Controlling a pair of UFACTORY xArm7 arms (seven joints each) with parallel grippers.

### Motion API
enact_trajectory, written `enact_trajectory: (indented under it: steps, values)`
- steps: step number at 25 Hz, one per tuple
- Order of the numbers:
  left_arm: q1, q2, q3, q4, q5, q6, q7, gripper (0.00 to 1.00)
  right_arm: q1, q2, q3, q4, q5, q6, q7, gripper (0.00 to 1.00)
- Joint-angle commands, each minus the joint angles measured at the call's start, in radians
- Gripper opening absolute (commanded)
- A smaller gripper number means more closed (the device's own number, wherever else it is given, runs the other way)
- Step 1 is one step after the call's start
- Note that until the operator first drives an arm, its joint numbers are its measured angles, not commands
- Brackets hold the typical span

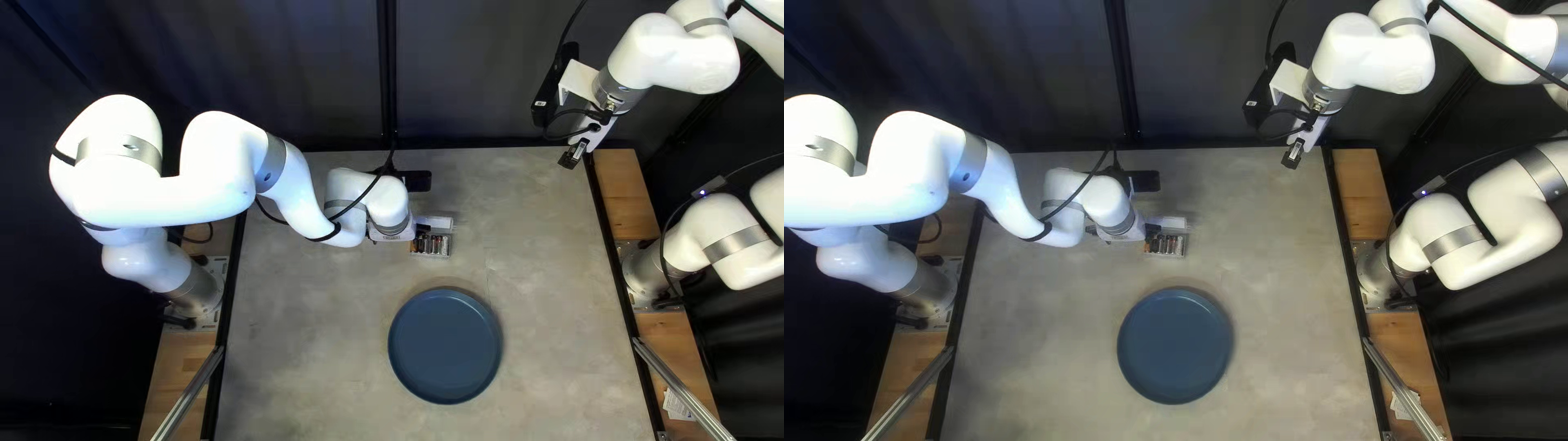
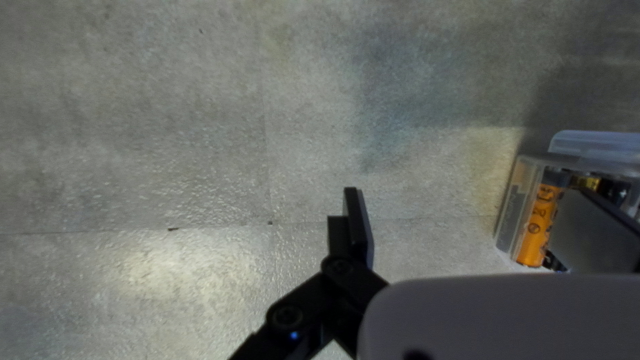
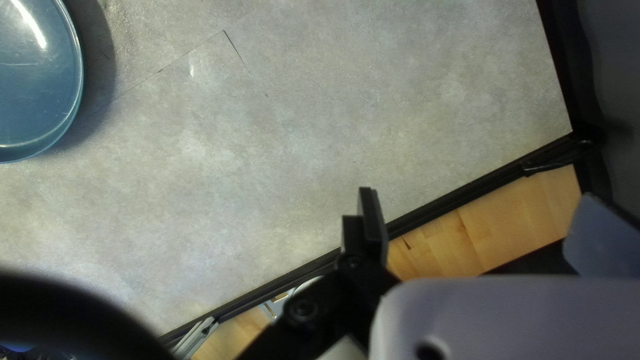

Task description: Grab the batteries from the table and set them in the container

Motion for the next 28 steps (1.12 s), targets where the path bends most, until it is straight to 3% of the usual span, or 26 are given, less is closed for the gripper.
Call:
enact_trajectory:
  steps: [1, 4, 9, 13, 16, 21, 28]
  values:
    - [-0.012, -0.023, -0.003, -0.008, 0.011, 0.011, -0.018, 1.0, 0.0, 0.0, 0.0, 0.0, 0.0, 0.0, 0.0, 1.0]
    - [-0.005, -0.042, -0.021, -0.013, -0.033, 0.013, 0.029, 1.0, 0.0, 0.0, 0.0, 0.0, 0.0, 0.0, 0.0, 1.0]
    - [0.005, -0.157, -0.069, -0.084, -0.223, -0.002, 0.321, 1.0, 0.0, 0.0, 0.0, 0.0, 0.0, 0.0, 0.0, 1.0]
    - [-0.067, -0.331, -0.026, -0.249, -0.486, -0.055, 0.85, 1.0, 0.0, 0.0, 0.0, 0.0, 0.0, 0.0, 0.0, 1.0]
    - [-0.127, -0.389, 0.003, -0.319, -0.583, -0.069, 1.121, 1.0, 0.0, 0.0, 0.0, 0.0, 0.0, 0.0, 0.0, 1.0]
    - [-0.18, -0.407, -0.019, -0.344, -0.587, -0.061, 1.382, 1.0, 0.0, 0.0, 0.0, 0.0, 0.0, 0.0, 0.0, 1.0]
    - [-0.202, -0.443, -0.122, -0.313, -0.414, 0.077, 1.296, 1.0, 0.0, 0.0, 0.0, 0.0, 0.0, 0.0, 0.0, 1.0]
